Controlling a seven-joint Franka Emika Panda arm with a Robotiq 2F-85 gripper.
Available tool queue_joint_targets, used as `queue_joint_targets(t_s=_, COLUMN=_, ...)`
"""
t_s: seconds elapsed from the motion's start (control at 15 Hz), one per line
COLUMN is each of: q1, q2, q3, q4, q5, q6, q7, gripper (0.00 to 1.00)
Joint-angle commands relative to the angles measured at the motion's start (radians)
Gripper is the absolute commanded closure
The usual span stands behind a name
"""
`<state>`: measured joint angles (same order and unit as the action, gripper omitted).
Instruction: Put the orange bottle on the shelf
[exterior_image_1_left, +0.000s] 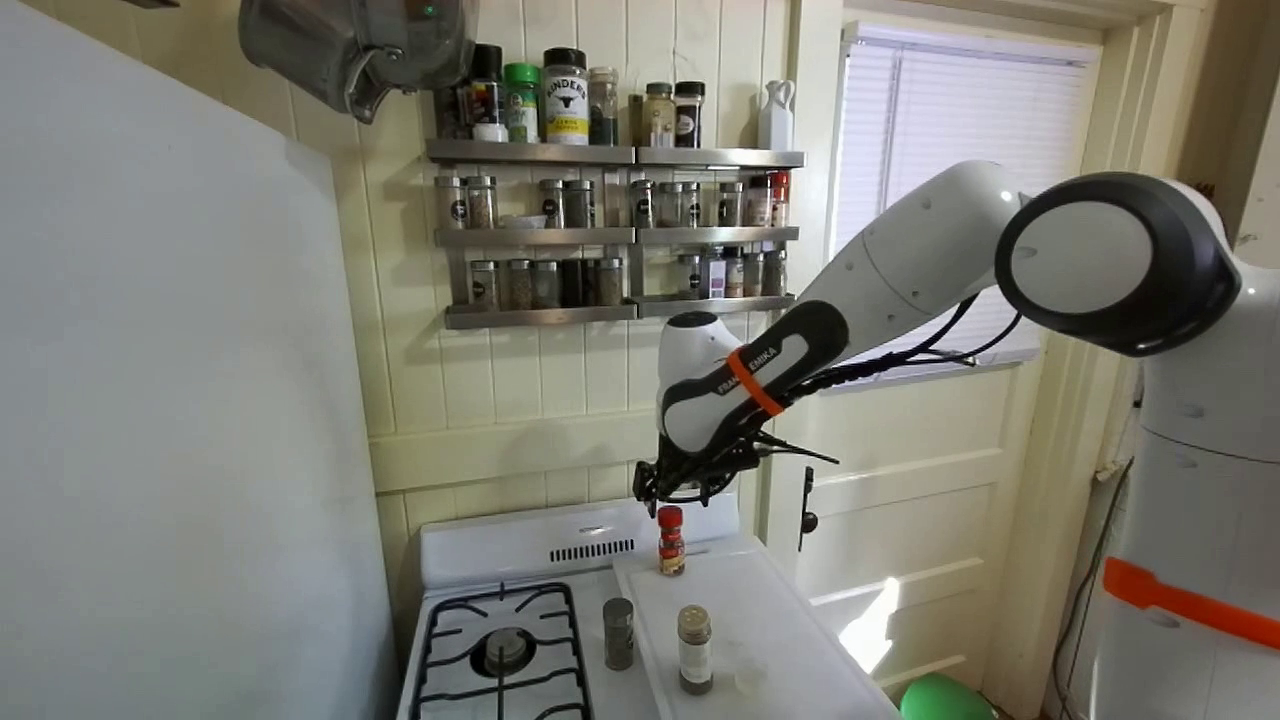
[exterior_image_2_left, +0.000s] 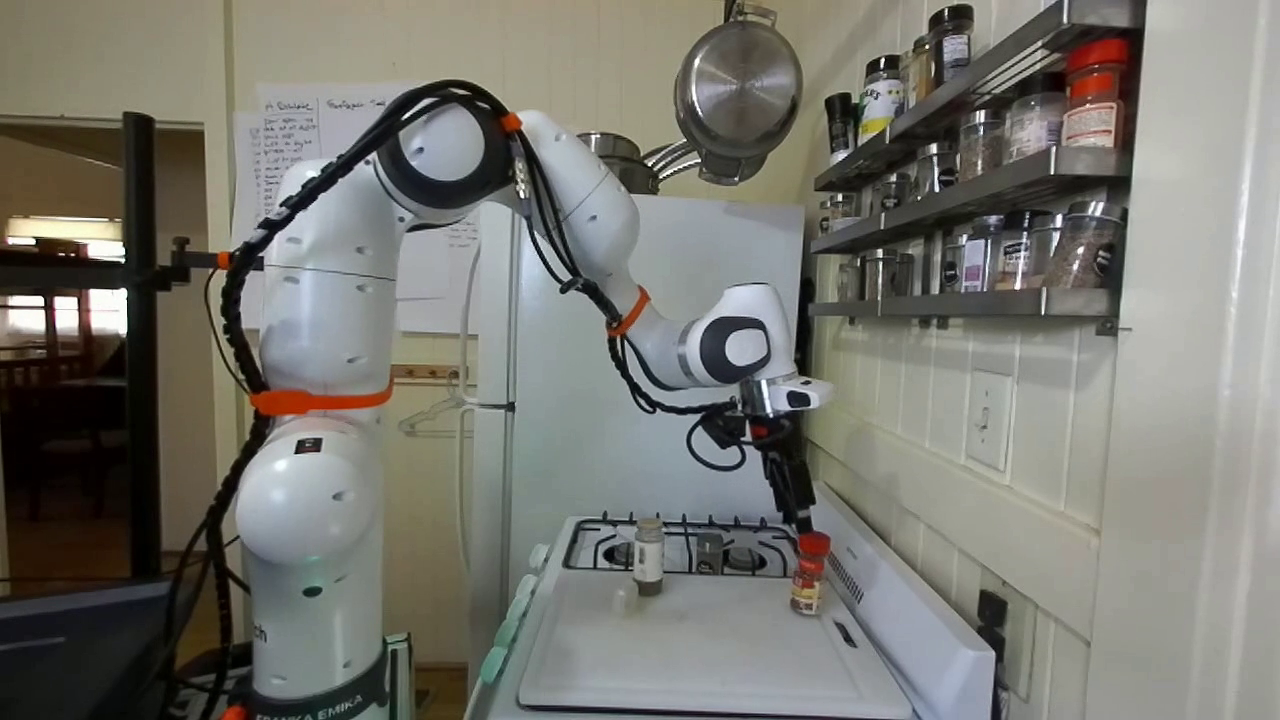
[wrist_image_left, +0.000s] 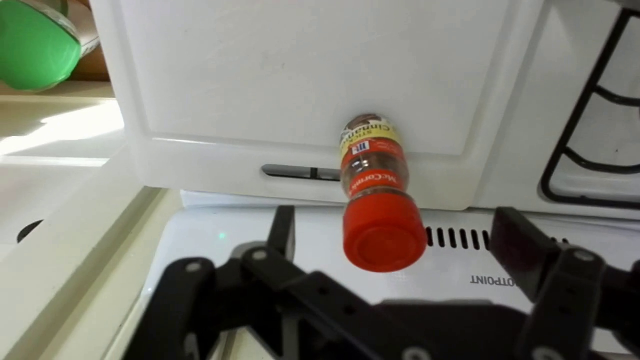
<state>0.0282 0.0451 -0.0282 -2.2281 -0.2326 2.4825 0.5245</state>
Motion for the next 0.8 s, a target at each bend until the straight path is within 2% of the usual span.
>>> queue_joint_targets(t_s=0.0, q1=-0.008, q2=-0.086, q3=0.000, q4=-0.135, q5=-0.103, q6=0.093, q7=0.062, gripper=0.00)
queue_joint_targets(t_s=0.13, q1=-0.026, q2=-0.097, q3=0.000, q4=-0.180, q5=-0.150, q6=0.154, q7=0.068, gripper=0.00)
queue_joint_targets(t_s=0.2, q1=-0.021, q2=-0.060, q3=0.011, q4=-0.107, q5=-0.093, q6=0.090, q7=0.033, gripper=0.00)
queue_joint_targets(t_s=0.6, q1=-0.026, q2=-0.062, q3=0.012, q4=-0.109, q5=-0.097, q6=0.100, q7=0.035, gripper=0.00)
queue_joint_targets(t_s=0.67, q1=-0.029, q2=-0.060, q3=0.011, q4=-0.109, q5=-0.138, q6=0.098, q7=0.066, gripper=0.00)
queue_joint_targets(t_s=0.73, q1=-0.030, q2=-0.047, q3=0.010, q4=-0.109, q5=-0.141, q6=0.103, q7=0.034, gripper=0.00)
